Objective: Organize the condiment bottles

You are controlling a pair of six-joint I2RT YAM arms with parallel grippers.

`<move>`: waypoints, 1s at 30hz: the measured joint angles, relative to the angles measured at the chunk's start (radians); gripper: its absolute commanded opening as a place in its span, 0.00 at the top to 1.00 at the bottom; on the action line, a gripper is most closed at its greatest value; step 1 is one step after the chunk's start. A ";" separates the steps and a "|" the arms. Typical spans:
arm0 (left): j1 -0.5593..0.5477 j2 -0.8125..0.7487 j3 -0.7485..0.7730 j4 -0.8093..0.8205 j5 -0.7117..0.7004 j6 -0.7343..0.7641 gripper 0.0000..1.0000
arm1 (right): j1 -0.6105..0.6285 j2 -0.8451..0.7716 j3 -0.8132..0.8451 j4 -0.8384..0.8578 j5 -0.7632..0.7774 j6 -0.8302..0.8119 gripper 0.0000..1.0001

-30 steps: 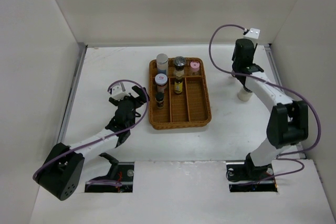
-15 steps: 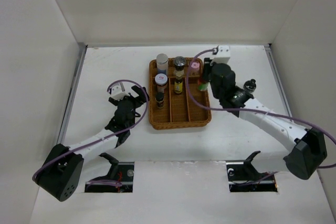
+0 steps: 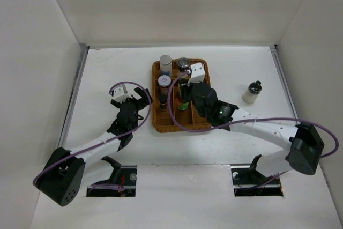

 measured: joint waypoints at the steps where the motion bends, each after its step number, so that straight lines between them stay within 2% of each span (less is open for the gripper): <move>1: 0.000 0.000 0.000 0.000 0.000 0.000 0.00 | 0.003 0.012 -0.004 0.013 0.000 0.000 0.72; 12: 0.000 0.000 0.000 0.000 0.000 0.000 0.00 | 0.015 0.062 -0.124 0.137 0.020 0.000 0.64; 21: 0.000 0.000 0.000 0.001 0.000 0.000 0.00 | 0.062 0.062 -0.154 0.217 0.043 0.013 0.22; 26: 0.000 0.000 0.000 0.001 0.000 0.000 0.00 | 0.064 0.049 -0.153 0.222 0.045 0.011 0.10; 30: 0.000 0.000 0.000 0.001 0.000 0.000 0.00 | 0.058 -0.040 -0.169 0.217 0.043 0.012 0.06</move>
